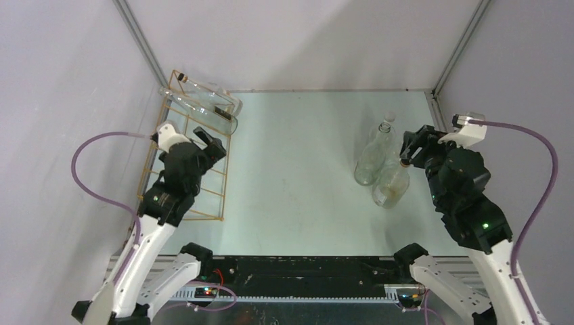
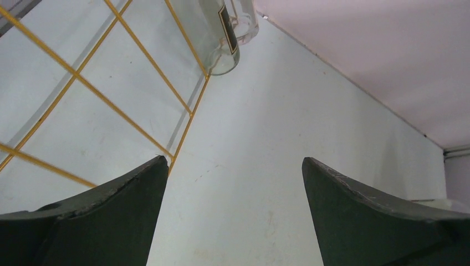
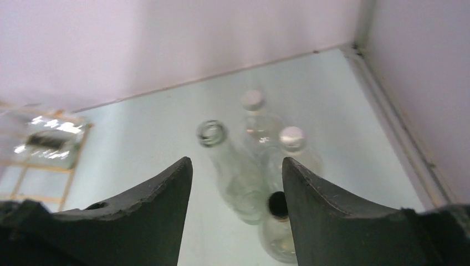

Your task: Take the wine bottle off the wine rack

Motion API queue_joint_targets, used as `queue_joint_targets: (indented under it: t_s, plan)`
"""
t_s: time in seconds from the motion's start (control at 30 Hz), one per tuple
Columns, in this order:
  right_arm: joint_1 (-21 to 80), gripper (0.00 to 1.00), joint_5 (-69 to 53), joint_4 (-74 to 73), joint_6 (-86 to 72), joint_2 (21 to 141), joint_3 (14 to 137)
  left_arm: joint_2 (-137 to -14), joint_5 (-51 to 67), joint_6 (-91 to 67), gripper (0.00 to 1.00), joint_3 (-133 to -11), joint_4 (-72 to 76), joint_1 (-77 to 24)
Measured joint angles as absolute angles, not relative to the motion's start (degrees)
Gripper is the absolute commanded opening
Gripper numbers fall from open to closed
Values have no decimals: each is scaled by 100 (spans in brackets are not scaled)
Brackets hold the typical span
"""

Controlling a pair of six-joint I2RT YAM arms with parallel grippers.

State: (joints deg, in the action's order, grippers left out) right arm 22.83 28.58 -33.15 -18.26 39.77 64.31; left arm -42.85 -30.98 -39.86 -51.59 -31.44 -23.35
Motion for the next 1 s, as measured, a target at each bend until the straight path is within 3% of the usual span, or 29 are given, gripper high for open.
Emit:
queue_joint_targets:
  t_s: [0.5,0.8,1.0]
  plan:
    - [5942,65,3437,-3726,-2091,5216,6912,-6471,-1028,-3601,96,-6532,-2237,-484]
    - [6331,68,3256,-3732,-2377,5725,6650,-7780,-838,-3601,94,-7314,-1761,191]
    - [6331,70,3308,-3743,-2425,5745,6646,-8584,-873,-3601,85,-7856,-1492,370]
